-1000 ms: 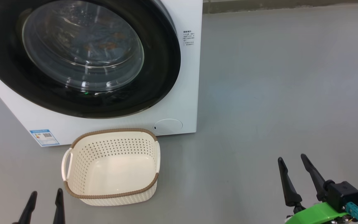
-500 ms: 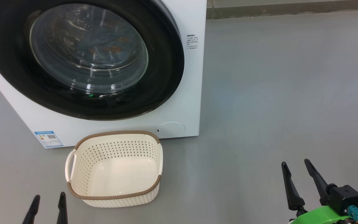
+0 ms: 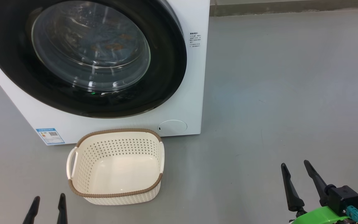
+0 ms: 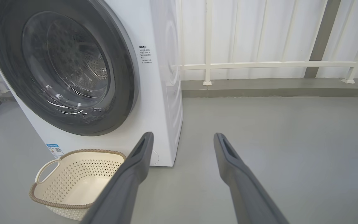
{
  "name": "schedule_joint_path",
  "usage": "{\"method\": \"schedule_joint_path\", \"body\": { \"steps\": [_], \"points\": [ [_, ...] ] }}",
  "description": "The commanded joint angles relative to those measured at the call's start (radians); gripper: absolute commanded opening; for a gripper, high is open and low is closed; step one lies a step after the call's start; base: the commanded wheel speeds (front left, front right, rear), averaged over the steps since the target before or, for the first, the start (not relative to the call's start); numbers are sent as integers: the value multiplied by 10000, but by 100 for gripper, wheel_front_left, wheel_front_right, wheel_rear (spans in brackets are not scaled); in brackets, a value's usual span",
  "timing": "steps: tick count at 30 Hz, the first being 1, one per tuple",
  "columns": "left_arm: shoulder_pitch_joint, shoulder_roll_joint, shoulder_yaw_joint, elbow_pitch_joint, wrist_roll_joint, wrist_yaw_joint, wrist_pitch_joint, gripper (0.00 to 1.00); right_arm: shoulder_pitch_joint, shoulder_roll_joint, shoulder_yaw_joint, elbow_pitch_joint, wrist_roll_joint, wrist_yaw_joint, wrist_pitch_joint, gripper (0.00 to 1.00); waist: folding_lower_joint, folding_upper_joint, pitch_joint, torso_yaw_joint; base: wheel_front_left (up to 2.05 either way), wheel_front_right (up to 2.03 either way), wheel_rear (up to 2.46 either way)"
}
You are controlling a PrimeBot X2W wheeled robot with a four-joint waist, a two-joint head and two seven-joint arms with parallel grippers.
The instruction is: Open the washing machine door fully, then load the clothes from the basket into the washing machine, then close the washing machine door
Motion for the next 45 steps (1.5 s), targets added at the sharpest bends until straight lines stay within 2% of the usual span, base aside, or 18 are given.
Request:
{"method": "schedule_joint_path", "body": {
  "steps": [1, 8, 9, 15, 20, 24, 45],
  "points": [
    [-146, 124, 389, -185, 30, -25, -65, 100, -95, -43, 207, -227, -116, -57, -48, 100, 0, -1, -5, -3, 0, 0, 0],
    [-119, 119, 387, -195, 12, -25, -65, 100, -45, -43, 183, -207, -105, -57, -48, 100, 0, -1, -32, 6, 0, 0, 0],
    [-1, 2, 25, 1, -3, 0, 0, 0, 0, 0, -17, 3, -66, 0, 0, 0, 0, -1, -32, 6, 0, 0, 0],
    [-59, -184, -73, 454, -253, 1, 92, 0, -40, 63, -41, 509, 200, 1, 104, 0, 1, -1, -34, 3, 0, 0, 0],
    [-145, -189, -64, 476, -813, 0, 244, 0, -70, 59, -53, 503, 809, -2, 257, 0, 22, -1, -56, -16, 0, 0, 0],
    [-224, -192, -67, 509, -1259, -1, 358, 0, -97, 55, -50, 505, 1293, -3, 362, 0, 1, -1, -35, -28, 0, 0, 0],
    [-660, -211, -64, 672, -3599, -5, 966, 0, -284, 37, -95, 533, 3815, -13, 965, 0, 0, -1, -20, -93, 0, 0, 0]
  ]
}}
